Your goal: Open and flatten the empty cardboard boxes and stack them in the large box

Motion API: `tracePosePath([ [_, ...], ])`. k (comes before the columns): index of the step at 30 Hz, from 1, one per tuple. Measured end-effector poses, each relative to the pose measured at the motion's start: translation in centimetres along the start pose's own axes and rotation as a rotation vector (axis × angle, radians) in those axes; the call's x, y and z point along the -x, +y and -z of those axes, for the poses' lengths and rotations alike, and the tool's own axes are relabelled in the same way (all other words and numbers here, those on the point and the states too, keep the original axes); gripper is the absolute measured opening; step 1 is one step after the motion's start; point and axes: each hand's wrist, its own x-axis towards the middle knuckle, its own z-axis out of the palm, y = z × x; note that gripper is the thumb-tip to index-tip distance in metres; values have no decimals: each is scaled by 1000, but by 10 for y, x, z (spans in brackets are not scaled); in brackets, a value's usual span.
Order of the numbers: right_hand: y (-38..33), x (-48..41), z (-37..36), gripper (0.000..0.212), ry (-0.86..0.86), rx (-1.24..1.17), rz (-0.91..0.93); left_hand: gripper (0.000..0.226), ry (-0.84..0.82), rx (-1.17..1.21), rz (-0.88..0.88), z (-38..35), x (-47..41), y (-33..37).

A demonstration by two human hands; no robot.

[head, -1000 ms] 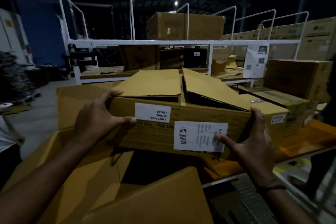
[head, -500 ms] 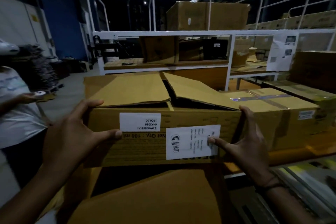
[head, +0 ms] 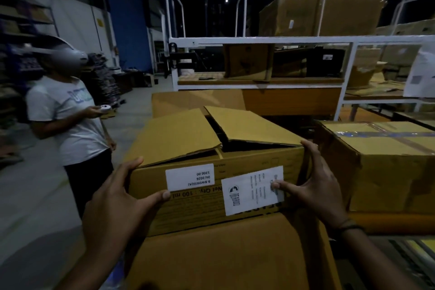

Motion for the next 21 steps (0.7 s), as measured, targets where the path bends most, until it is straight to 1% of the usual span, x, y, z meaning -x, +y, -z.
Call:
tracePosePath([
  [5,20,15,-13,123,-75,20,-88,91,-72,-4,55,-34,15,-14],
  [9,23,30,-23,123,-78,55,-137,93,-101,6,135,-49,40,-27],
  [14,26,32,-25,124,-68,69,-142,95,-110,-36,122,-49,42,-29],
  [21,21,45,-26,119,-54,68,-236,95,-130,-20,118,-50,40,-35],
])
